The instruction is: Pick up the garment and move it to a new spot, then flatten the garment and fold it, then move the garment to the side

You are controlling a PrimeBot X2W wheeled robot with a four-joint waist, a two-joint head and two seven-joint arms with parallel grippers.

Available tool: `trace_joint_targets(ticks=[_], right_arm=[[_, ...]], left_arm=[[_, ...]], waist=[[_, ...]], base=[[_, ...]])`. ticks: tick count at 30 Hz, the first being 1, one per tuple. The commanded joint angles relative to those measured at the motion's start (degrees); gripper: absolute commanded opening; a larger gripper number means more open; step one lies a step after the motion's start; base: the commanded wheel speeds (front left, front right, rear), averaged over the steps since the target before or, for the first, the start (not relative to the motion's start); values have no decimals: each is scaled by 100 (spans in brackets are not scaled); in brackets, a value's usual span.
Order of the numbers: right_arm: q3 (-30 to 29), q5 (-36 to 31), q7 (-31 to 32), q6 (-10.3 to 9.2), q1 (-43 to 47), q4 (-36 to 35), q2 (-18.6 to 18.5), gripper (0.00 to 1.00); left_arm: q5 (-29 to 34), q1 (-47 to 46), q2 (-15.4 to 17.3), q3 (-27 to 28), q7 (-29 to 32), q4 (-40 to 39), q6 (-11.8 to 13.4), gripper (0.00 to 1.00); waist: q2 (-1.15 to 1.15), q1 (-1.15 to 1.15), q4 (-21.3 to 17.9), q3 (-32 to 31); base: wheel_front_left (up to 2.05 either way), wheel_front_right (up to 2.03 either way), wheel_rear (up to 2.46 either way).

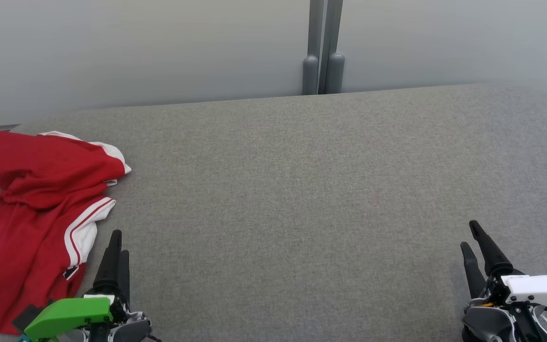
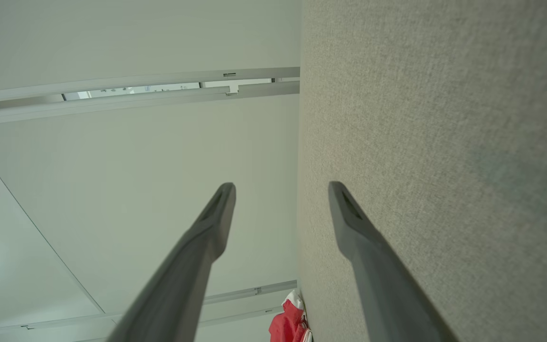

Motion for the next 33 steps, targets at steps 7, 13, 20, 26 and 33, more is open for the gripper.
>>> trace_joint_targets(ticks=[7,13,20,26,33], right_arm=[[216,-330,-286,2,-125,-166,-50,100],[305,-764,-476,2,-147,-272,-57,100],[392,-1363,-653,2,-178,-397,-64,100],[505,-2094,-821,2,-198,-563,-69,100],[682,-3023,-1001,2,-204,-765,-76,100]], left_arm=[[431,-24,18,-15,-188,-306,26,100],[1007,-10,22,6,-314,-505,122,100],[1739,10,25,-10,-432,-700,215,100],[2557,54,29,-53,-542,-857,275,100],[3558,137,38,-95,-663,-967,344,100]], waist=[[0,0,3,7],[0,0,8,14],[0,0,14,22],[0,0,23,33],[0,0,34,37]], base=[[0,0,0],[0,0,0],[0,0,0],[0,0,0],[0,0,0]])
